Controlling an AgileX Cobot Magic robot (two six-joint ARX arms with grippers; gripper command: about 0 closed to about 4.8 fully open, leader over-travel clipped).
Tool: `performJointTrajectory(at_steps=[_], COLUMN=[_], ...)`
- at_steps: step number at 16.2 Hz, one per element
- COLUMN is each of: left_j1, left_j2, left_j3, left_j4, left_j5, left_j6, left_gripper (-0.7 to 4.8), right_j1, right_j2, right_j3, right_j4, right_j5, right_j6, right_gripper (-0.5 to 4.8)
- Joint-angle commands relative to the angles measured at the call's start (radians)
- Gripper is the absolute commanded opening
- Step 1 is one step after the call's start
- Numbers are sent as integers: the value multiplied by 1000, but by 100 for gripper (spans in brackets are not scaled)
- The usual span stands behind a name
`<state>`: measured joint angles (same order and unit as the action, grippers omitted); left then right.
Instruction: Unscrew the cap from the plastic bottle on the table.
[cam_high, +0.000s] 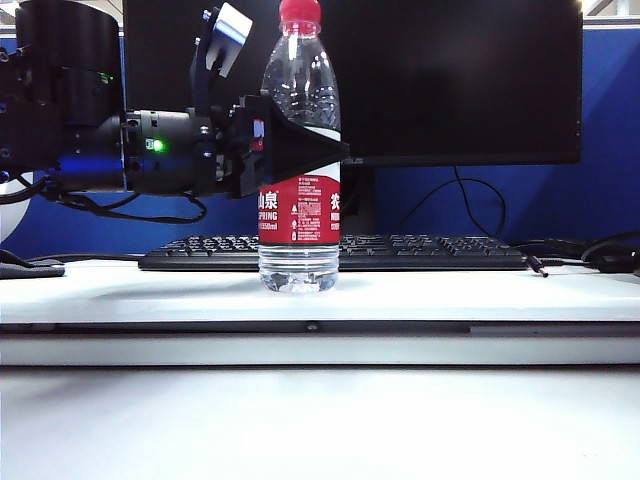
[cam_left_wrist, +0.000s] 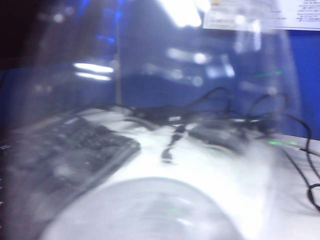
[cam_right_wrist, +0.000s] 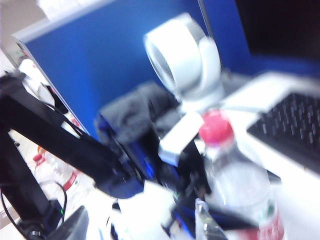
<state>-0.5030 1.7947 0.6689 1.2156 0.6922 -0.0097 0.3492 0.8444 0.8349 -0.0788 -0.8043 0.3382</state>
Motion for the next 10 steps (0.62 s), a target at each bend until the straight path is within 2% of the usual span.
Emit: performJointTrajectory(at_steps=[1, 3, 6, 10], left_j1=[-2, -2, -2, -2], left_j2=[-4, -4, -4, -3], left_j3=[3, 3, 3, 3], left_j4=[13, 13, 13, 13], left_j5=[0, 0, 0, 0], left_j6=[-2, -2, -2, 1], left_gripper=[388, 387, 329, 326], right_j1=[1, 1, 22, 116], right_j2=[5, 7, 27, 76], right_j3=[2, 2, 2, 2], right_j4=[0, 0, -3, 2], right_j5=[2, 2, 2, 116], right_j6=[-9, -10, -11, -104], right_gripper=[279, 278, 278, 278])
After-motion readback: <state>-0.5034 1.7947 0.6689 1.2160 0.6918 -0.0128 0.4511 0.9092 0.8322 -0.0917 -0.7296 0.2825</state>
